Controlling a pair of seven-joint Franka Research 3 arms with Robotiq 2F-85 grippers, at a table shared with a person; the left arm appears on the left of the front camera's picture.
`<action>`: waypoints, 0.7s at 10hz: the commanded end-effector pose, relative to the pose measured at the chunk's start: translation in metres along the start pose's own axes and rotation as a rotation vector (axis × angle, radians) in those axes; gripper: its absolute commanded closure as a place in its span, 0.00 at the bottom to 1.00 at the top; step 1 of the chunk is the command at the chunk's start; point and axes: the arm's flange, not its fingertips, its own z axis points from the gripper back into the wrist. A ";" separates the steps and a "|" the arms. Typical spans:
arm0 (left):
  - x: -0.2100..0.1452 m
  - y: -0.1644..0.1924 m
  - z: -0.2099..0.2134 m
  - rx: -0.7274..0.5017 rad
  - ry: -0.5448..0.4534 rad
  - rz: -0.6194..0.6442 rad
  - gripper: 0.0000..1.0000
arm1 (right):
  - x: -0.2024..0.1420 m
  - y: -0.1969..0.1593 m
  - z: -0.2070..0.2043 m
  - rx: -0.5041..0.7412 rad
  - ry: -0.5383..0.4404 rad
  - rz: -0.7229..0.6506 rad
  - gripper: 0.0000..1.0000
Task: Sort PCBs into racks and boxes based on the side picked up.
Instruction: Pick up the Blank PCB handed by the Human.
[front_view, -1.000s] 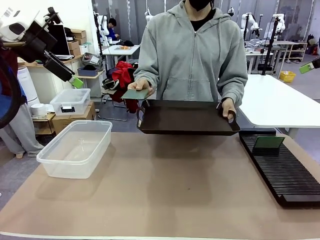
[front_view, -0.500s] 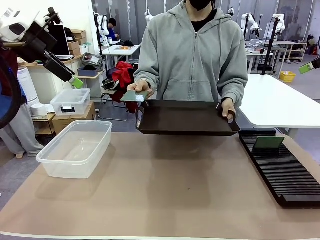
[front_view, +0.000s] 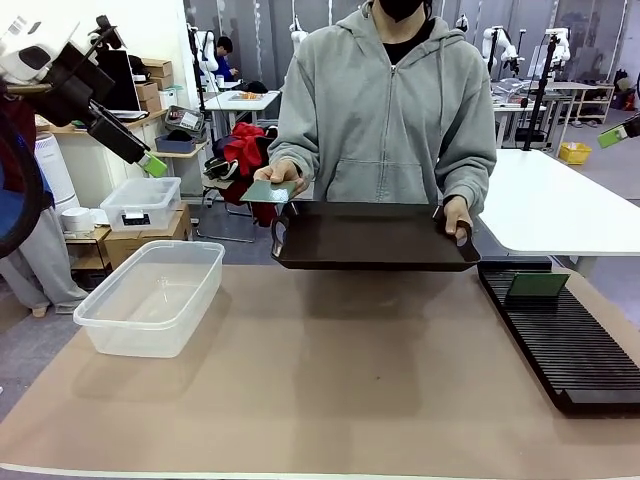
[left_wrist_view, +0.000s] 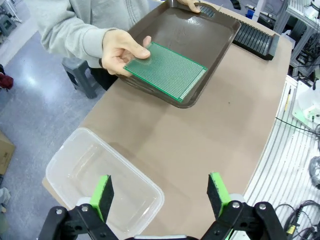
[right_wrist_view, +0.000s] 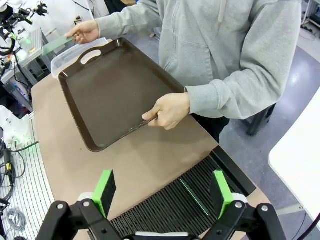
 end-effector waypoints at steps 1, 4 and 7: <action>0.005 0.027 0.004 -0.147 0.030 0.203 0.00 | 0.002 0.001 -0.002 0.011 -0.011 -0.002 0.00; 0.009 0.055 -0.008 -0.282 0.034 0.427 0.00 | 0.002 0.001 -0.002 0.011 -0.011 -0.002 0.00; 0.000 0.073 -0.025 -0.443 0.021 0.566 0.00 | 0.002 0.001 -0.002 0.011 -0.011 -0.002 0.00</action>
